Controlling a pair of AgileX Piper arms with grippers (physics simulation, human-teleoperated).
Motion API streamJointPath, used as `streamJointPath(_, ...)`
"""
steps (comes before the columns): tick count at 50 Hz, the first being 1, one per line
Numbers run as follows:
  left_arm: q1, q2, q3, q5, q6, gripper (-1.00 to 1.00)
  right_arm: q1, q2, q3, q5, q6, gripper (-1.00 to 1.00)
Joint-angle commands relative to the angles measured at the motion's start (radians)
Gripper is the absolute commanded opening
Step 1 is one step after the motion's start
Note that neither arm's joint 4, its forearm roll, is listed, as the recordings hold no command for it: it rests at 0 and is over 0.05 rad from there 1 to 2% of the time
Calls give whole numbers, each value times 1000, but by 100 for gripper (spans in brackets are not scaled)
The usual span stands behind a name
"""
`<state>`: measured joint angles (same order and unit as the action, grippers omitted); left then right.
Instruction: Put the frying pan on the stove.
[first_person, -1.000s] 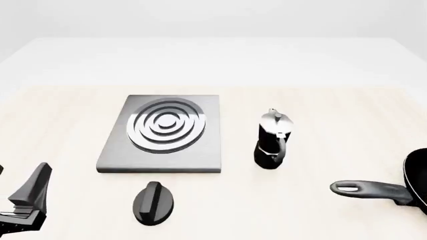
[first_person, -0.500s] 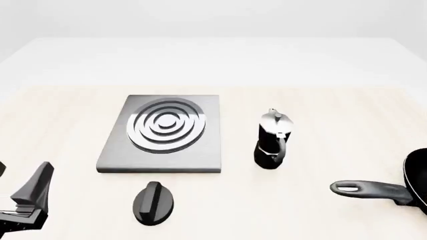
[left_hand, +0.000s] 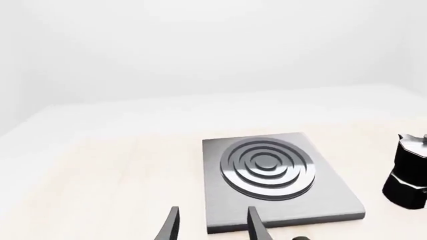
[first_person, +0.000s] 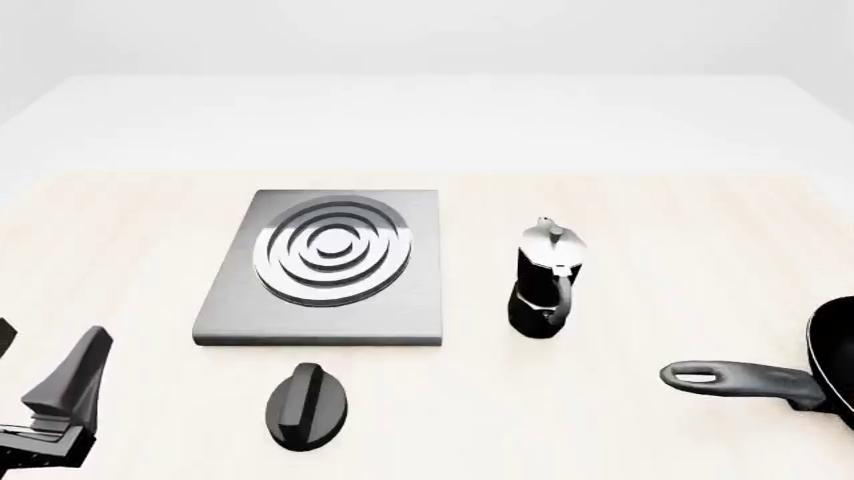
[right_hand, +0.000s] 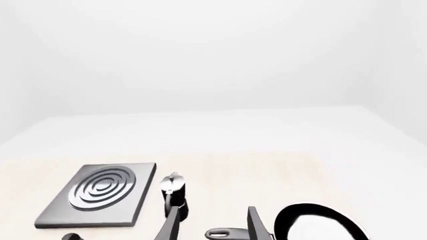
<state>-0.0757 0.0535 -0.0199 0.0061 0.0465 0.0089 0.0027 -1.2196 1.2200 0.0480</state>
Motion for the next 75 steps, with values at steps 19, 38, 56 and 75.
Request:
streamJointPath(19, -98, 336, -96, -267, 8, 100, 34, -3, -3, 0, -42, 100)
streamJointPath(38, -246, 714, -247, -485, 49, 100, 37, -3, 2, 0, -25, 100)
streamJointPath(56, -400, 997, -458, -554, 105, 100, 40, -3, 7, 0, -6, 100)
streamJointPath(75, -510, 1251, -734, -534, 159, 100, 37, -3, 11, 0, 11, 100)
